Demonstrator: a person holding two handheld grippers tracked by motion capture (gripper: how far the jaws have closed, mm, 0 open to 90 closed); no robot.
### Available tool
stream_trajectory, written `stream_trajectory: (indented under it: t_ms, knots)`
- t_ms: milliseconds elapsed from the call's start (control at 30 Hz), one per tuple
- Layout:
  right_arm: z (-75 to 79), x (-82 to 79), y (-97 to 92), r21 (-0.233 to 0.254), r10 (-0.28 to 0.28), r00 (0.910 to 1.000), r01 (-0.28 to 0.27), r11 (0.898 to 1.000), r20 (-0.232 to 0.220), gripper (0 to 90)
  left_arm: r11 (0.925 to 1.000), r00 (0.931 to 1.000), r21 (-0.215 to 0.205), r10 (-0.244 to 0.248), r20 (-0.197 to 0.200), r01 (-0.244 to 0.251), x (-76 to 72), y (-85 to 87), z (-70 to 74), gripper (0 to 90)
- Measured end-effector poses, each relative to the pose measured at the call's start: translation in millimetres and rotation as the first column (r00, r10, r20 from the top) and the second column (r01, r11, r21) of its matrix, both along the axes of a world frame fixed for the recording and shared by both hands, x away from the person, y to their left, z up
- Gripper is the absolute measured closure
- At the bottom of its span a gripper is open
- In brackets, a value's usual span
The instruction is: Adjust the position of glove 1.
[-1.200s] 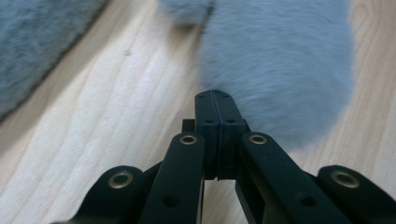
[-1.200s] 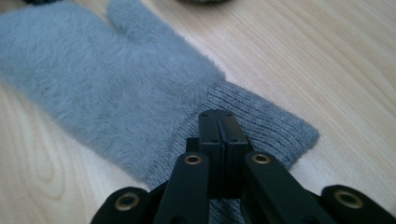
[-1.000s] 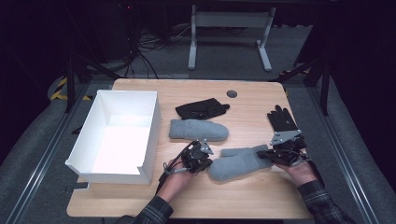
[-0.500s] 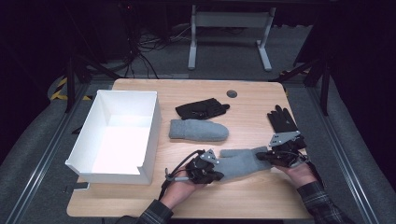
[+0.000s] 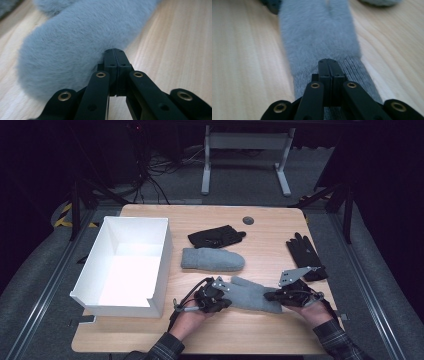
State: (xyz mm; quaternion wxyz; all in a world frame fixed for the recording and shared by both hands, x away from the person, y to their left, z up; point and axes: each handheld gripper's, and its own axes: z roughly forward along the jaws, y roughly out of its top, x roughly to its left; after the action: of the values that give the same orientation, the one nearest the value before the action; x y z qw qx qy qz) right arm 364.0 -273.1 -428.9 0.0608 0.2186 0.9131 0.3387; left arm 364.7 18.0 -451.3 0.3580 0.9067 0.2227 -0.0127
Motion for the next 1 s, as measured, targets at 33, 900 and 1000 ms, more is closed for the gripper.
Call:
stream_trajectory:
  t_ms: [33,900,1000]
  knots:
    - [-0.4,-2.0,3.3,0.004,0.012,0.9999,-0.012,1.0,-0.005,90.0,1.0,1.0,0.0,0.0,0.0,0.0,0.0,0.0,0.0,90.0]
    - [-9.2,3.2,3.8,-0.005,0.071,0.996,-0.072,0.997,-0.053,90.0,0.9998,0.9999,0.022,-0.004,-0.013,0.004,5.4,-1.6,-3.4,90.0]
    - [-10.6,-0.9,12.1,0.002,0.117,0.9907,-0.117,0.993,-0.068,90.0,0.9995,0.9998,0.026,-0.014,-0.016,0.015,4.5,-4.2,-3.8,90.0]
